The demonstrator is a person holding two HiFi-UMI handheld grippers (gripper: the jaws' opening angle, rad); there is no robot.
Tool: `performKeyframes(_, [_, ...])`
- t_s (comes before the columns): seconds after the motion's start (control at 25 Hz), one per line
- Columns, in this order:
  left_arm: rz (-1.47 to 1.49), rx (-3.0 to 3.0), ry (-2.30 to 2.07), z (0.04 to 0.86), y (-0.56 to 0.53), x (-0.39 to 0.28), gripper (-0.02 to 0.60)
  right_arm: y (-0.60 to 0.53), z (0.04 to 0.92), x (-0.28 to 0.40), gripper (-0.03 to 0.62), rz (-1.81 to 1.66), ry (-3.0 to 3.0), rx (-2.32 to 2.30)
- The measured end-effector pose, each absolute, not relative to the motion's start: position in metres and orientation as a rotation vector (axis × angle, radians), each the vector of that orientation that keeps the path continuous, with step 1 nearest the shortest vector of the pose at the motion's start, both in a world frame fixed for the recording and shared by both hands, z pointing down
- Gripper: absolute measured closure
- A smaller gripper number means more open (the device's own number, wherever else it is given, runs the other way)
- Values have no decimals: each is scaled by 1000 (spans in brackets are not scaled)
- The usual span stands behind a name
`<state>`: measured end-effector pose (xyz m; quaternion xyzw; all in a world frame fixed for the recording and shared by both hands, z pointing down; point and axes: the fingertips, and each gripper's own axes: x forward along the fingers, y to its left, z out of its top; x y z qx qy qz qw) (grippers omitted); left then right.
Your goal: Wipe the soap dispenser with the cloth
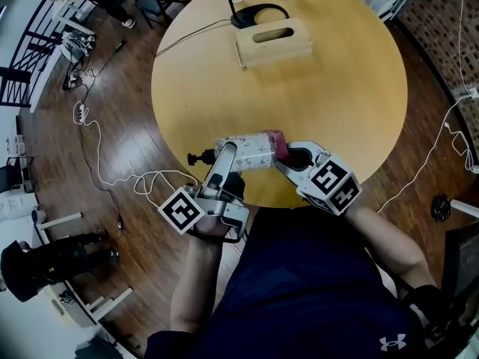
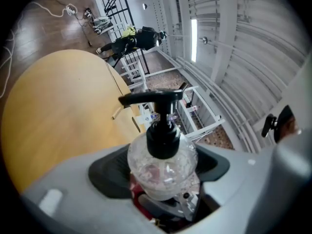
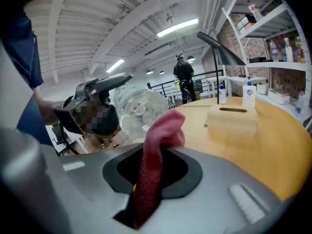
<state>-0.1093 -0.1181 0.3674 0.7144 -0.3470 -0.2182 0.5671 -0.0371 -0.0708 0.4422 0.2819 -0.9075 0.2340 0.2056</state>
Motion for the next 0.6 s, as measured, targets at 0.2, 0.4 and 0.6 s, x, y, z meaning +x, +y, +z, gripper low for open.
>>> performKeyframes(0.2, [-406, 1735, -918, 396, -126, -106, 218, -37, 459, -36, 519, 763, -2512, 701])
performKeyframes(0.4, [-240, 1757, -1060, 446, -136, -111, 218, -32, 460, -14, 519, 870, -2523, 721])
performKeyframes(0.6, [-89, 1760, -1200, 474, -143, -115, 218, -72, 469, 32, 519, 1100, -2435, 984])
